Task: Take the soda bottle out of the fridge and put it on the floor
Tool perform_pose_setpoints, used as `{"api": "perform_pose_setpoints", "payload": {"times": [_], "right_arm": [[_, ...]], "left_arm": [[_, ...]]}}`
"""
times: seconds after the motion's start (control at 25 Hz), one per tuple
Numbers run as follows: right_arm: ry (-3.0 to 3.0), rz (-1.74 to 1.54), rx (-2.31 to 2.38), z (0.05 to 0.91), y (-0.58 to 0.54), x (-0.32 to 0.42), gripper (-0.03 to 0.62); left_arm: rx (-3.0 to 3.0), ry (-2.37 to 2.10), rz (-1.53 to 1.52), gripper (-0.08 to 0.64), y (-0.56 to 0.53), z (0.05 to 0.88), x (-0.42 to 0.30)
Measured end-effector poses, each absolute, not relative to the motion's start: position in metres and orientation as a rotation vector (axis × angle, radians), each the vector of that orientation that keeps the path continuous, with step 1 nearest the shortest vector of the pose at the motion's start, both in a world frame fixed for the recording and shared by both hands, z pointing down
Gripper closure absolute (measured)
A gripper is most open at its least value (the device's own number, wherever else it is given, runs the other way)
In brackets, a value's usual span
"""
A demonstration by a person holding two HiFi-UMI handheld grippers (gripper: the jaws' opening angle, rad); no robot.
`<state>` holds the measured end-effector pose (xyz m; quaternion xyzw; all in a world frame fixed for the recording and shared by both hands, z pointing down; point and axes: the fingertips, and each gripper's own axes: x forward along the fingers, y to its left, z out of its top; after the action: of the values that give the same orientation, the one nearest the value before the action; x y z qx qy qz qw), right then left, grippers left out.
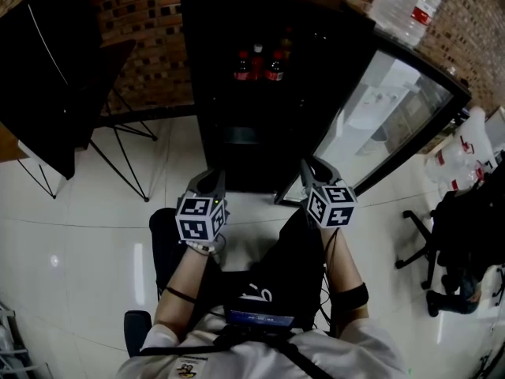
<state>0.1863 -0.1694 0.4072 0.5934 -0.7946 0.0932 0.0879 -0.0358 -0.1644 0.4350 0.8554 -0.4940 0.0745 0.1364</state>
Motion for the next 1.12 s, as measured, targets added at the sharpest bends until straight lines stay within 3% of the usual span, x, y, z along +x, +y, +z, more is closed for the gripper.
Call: {"api": "perform_pose_setpoints", "payload": {"times": [0.16, 0.64, 1.12], "right_arm": [[-2.398, 0.197, 1.770, 0.372, -0.197, 0.179, 0.389], [-2.470, 0.003, 1.746, 0.280, -0.293, 0.129, 0.328], [-2.333, 0.008, 1.803, 0.269, -0.406, 0.125, 0.316]], "left_arm": [[2.474, -1.415, 0.214, 0.558, -0.164, 0.437, -0.034], [2.462, -1.398, 0.224, 0.558, -0.161, 0.444, -0.037], [2.443, -1.398, 0.220, 0.558, -0.163, 0.450, -0.050]]}}
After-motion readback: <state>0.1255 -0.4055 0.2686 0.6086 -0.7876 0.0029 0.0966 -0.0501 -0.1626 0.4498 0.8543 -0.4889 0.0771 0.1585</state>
